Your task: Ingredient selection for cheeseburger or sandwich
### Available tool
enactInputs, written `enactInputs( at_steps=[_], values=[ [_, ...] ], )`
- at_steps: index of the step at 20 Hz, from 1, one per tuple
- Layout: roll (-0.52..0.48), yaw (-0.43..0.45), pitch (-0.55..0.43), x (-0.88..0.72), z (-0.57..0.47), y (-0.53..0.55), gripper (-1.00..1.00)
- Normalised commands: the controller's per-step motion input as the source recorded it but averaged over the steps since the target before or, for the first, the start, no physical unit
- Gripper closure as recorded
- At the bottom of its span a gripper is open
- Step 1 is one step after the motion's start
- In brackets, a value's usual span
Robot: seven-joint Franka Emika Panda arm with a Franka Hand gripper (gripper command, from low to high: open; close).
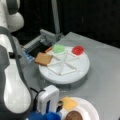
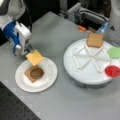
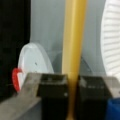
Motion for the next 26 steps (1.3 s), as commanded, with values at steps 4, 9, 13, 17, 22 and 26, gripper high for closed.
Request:
enactInputs(
  at_steps=[4, 9, 13, 17, 22, 26],
  values=[
    [-0.521, 0.173, 0.197, 0.36, 0.08, -0.01, 1.0],
    [-0.475, 0.117, 0.184, 0.27, 0.11, 0.14, 1.0],
    [-0.36, 0.074, 0.136, 0.14, 0.05, 0.17, 1.0],
    [-0.388, 0.029, 0.099, 0.07, -0.05, 0.17, 1.0],
    [-0.408, -0.008, 0.078, -0.01, -0.15, 0.19, 1.0],
    [-0.373, -0.04, 0.041, -0.09, -0.16, 0.18, 1.0]
  ],
)
